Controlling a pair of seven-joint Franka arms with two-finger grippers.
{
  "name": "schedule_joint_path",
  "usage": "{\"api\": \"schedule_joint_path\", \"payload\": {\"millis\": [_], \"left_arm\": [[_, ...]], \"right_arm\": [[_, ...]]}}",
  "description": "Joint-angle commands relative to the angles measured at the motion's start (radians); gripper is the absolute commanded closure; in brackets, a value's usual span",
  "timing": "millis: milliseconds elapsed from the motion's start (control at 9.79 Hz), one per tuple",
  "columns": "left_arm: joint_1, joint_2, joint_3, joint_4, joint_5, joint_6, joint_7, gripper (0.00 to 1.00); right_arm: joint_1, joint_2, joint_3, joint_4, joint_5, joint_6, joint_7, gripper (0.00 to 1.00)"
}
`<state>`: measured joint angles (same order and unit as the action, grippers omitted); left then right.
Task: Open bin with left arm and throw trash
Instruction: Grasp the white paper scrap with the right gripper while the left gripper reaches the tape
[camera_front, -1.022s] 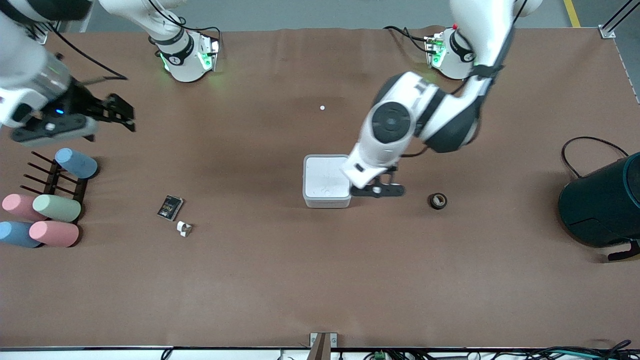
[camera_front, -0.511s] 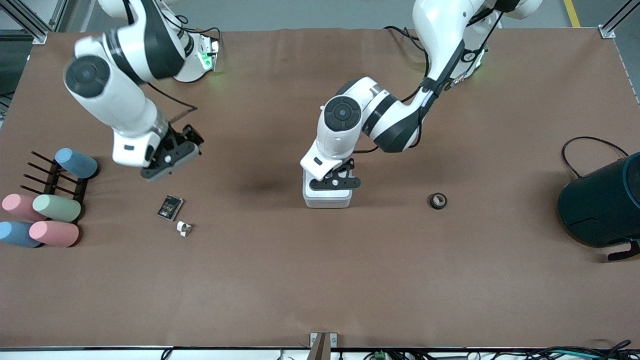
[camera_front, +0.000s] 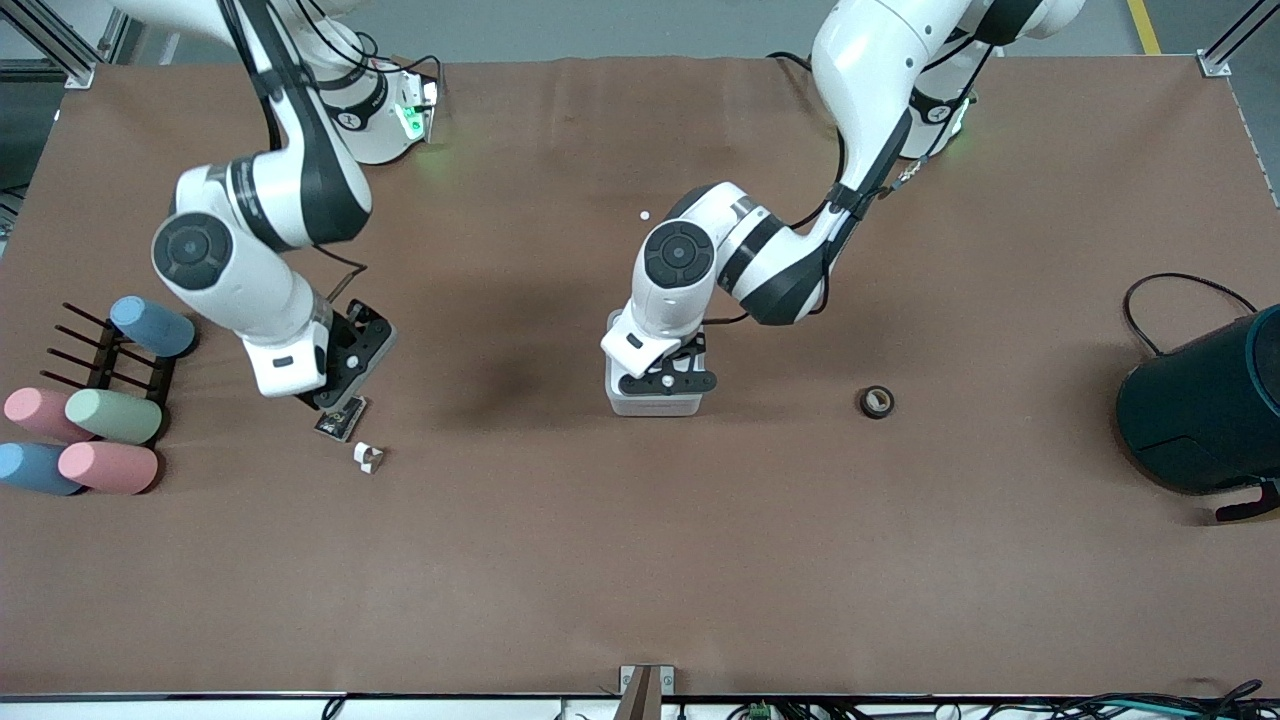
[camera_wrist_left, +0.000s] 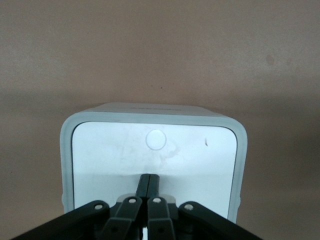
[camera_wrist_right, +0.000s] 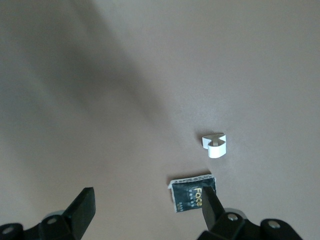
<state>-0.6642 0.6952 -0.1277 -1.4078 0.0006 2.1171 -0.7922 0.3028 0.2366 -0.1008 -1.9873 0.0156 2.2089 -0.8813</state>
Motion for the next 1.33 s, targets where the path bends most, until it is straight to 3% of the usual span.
{"api": "schedule_joint_path", "payload": {"millis": [0, 409, 715, 818, 920, 1022, 1226], "left_arm": [[0.000, 0.012, 0.010, 0.026, 0.029, 0.000, 0.005, 1.00], [0.160, -0.149, 0.014, 0.035, 0.032, -0.271, 0.276, 1.00], [0.313, -0.151, 0.013, -0.009, 0.085, -0.353, 0.450, 0.96], [0.348, -0.151, 0.013, -0.048, 0.090, -0.339, 0.462, 0.78], [0.382, -0.152, 0.013, -0.107, 0.090, -0.277, 0.465, 0.16], [0.431, -0.172, 0.004, -0.185, 0.095, -0.216, 0.470, 0.02], [0.443, -0.248, 0.005, -0.415, 0.101, -0.012, 0.475, 0.01]], "right_arm": [[-0.051, 0.082, 0.009, 0.008, 0.007, 0.092, -0.137, 0.06], [-0.096, 0.226, 0.010, 0.126, 0.007, 0.115, -0.142, 0.07], [-0.096, 0.340, 0.010, 0.194, 0.017, 0.174, -0.143, 0.07], [-0.096, 0.363, 0.010, 0.194, 0.015, 0.211, -0.143, 0.07], [-0.097, 0.375, 0.010, 0.194, 0.017, 0.221, -0.157, 0.07], [-0.097, 0.378, 0.010, 0.193, 0.018, 0.221, -0.165, 0.09], [-0.097, 0.382, 0.010, 0.191, 0.018, 0.221, -0.166, 0.17]]}}
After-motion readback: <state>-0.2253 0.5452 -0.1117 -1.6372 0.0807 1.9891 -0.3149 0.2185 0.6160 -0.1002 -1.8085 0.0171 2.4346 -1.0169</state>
